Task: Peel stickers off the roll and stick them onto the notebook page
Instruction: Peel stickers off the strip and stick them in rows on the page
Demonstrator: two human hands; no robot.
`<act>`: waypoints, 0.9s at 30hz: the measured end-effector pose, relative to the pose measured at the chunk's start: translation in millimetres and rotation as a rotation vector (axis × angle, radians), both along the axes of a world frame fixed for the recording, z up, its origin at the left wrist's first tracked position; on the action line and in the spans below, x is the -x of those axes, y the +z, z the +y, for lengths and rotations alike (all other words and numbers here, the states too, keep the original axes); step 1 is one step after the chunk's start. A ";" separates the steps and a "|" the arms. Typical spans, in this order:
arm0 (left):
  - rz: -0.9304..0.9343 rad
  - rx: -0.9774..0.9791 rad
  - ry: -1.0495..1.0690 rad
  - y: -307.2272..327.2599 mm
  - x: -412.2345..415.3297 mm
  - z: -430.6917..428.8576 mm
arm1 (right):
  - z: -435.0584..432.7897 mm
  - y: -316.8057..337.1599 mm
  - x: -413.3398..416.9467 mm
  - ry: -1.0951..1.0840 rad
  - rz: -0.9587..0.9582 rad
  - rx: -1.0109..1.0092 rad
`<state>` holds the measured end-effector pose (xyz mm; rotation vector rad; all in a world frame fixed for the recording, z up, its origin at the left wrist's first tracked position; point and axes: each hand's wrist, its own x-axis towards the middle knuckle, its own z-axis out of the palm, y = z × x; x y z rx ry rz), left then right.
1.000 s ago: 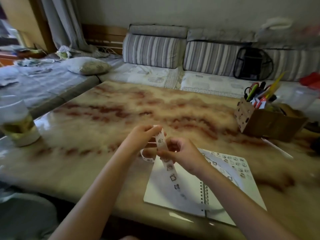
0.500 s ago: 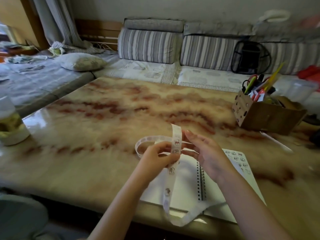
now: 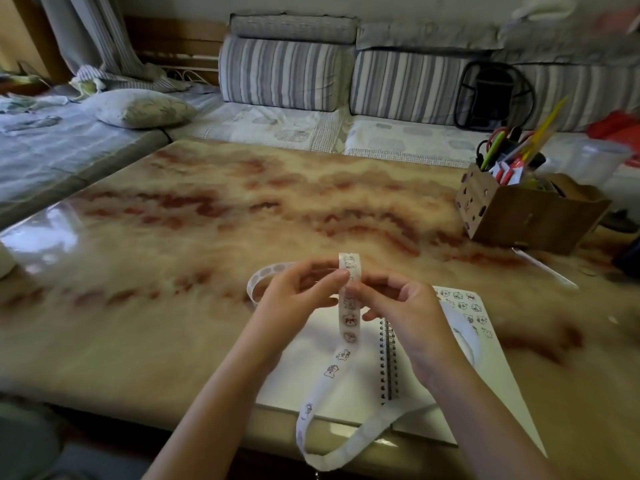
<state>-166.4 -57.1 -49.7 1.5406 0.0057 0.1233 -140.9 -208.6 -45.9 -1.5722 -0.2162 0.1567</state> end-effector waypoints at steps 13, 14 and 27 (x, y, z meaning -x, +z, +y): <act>0.036 0.009 0.107 -13.4 -6.0 -6.7 | -18.4 -0.8 -4.8 0.052 0.000 0.056; 0.050 -0.036 0.134 -15.4 -7.7 -2.6 | -20.7 -2.2 -9.3 0.011 -0.035 0.101; 0.190 -0.552 0.512 -28.8 -7.0 60.2 | 49.7 -16.4 -88.2 -0.052 -0.398 1.001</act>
